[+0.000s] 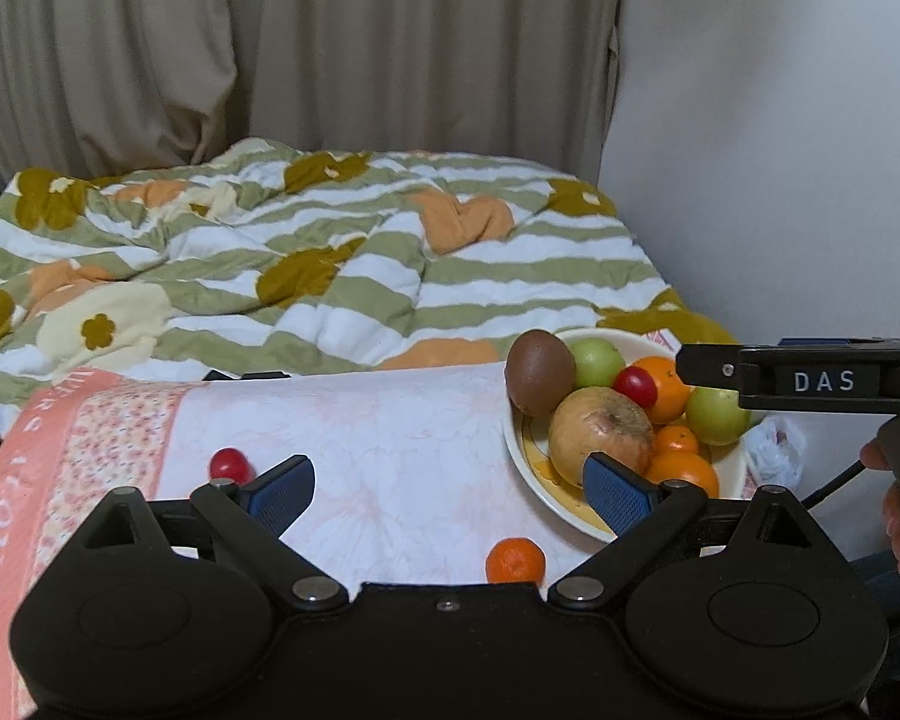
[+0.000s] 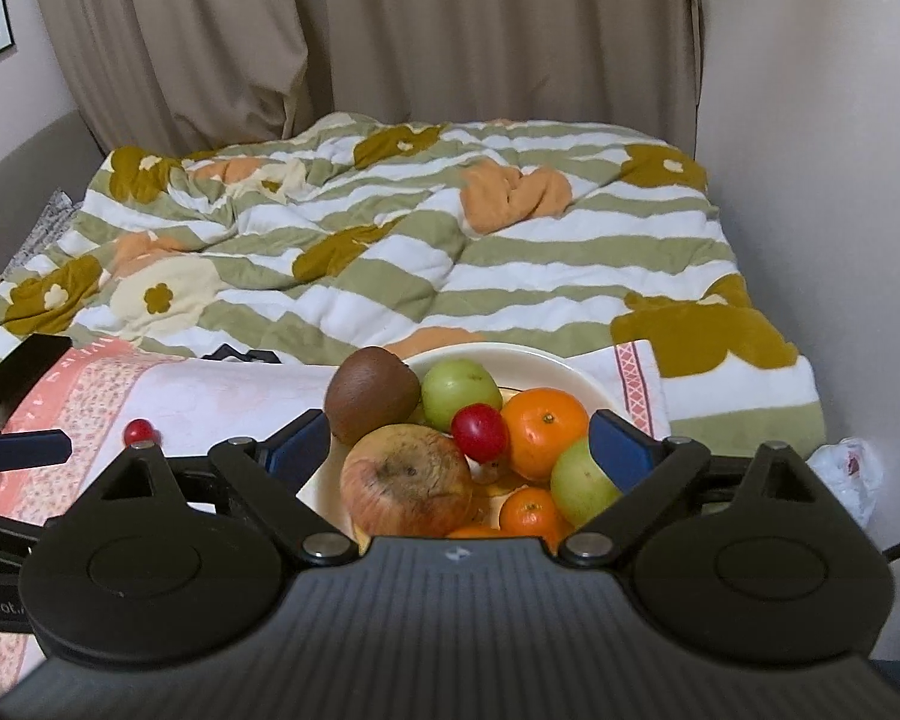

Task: Organize fruits
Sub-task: 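Withdraw both tools from the bowl toward the last tomato and tangerine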

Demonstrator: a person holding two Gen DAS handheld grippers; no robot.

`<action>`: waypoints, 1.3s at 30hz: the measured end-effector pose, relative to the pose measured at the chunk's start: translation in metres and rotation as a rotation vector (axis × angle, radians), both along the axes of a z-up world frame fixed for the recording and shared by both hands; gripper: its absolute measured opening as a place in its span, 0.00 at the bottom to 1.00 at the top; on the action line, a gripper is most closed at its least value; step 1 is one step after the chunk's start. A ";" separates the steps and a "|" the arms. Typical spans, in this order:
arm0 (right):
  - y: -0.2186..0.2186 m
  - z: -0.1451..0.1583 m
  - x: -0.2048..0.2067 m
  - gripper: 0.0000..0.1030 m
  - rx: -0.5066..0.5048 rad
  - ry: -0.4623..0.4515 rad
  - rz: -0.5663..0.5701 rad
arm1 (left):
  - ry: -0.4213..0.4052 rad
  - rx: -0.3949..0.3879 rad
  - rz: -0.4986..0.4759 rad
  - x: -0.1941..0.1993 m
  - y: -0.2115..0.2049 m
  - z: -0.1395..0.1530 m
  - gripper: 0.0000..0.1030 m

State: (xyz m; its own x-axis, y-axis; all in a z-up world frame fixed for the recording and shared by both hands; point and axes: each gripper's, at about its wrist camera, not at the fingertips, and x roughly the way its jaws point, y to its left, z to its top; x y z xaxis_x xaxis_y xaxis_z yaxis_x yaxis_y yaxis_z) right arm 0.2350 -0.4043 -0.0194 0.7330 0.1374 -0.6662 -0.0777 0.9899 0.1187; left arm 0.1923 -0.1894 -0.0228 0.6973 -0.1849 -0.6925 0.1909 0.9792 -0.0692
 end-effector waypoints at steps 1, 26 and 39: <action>0.000 0.004 -0.005 1.00 0.001 -0.003 0.001 | -0.009 -0.005 0.009 -0.007 0.002 0.004 0.95; 0.073 0.026 -0.105 1.00 0.024 0.004 -0.078 | -0.112 0.102 0.010 -0.047 0.127 0.039 1.00; 0.131 -0.019 -0.082 1.00 0.007 0.076 -0.338 | -0.014 0.089 -0.211 0.045 0.169 -0.011 1.00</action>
State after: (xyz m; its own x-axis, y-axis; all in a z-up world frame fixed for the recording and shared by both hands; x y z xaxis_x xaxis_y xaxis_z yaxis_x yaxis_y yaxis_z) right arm 0.1528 -0.2735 -0.0386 0.6859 -0.0998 -0.7208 0.2641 0.9572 0.1187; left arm 0.2368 -0.0200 -0.0342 0.6592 -0.2659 -0.7034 0.3922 0.9197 0.0199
